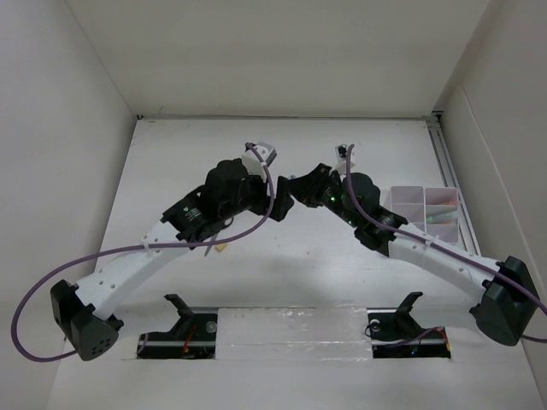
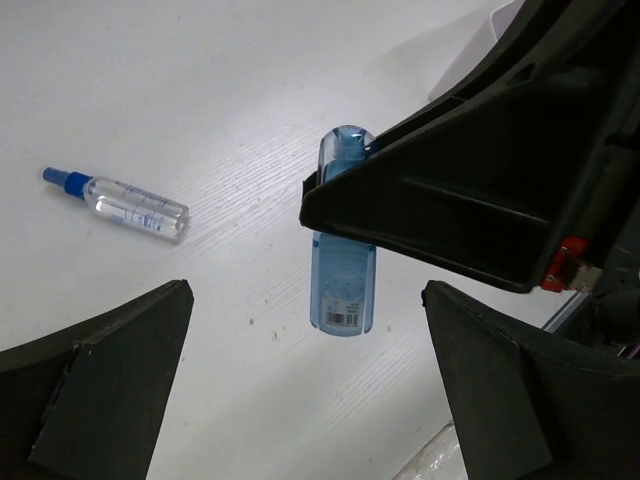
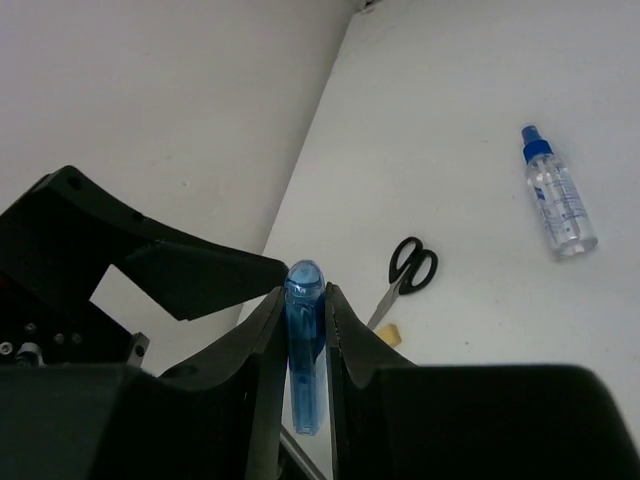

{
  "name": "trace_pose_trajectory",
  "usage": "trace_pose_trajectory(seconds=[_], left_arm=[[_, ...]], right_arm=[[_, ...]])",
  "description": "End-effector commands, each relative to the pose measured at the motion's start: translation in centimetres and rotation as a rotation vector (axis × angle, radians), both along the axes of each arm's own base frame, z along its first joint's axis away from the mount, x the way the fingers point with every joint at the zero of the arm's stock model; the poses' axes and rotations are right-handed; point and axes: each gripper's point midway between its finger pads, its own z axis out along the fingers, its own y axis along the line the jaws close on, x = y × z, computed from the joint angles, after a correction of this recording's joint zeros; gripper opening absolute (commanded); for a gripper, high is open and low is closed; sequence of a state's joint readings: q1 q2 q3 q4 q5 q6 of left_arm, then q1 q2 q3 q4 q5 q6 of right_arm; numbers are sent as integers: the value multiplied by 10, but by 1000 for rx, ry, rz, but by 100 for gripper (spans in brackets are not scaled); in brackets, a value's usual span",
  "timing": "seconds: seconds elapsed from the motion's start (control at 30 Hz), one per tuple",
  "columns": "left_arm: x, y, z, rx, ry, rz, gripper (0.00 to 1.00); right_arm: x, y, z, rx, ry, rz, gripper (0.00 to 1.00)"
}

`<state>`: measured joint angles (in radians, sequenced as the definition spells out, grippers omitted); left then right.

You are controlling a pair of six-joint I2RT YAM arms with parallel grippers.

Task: Sort the stationery into containers
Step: Pass the stationery from the left arm to the right, then place the stationery into the container

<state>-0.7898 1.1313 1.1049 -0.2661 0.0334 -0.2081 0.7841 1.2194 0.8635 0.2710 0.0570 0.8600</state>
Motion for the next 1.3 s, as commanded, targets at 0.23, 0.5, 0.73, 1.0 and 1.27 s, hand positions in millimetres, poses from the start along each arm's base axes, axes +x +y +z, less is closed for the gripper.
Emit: trace_pose_trajectory(seconds=[0.23, 0.5, 0.73, 1.0, 1.27], left_arm=[[-9, 3, 17, -48, -11, -11, 100], [11, 123, -19, 180, 53, 645, 100], [3, 160, -50, 212, 114, 810, 100], [5, 160, -61, 207, 117, 824, 100], [2, 160, -53, 152, 99, 816, 100]], right_arm=[[47, -70, 40, 5, -80, -393, 0], [46, -232, 12, -239, 110, -1052, 0], [-9, -351, -4, -252, 254, -1416, 0], [-60, -425, -24, -228, 349, -1680, 0], [-58, -459, -79, -331, 526, -1818, 0]])
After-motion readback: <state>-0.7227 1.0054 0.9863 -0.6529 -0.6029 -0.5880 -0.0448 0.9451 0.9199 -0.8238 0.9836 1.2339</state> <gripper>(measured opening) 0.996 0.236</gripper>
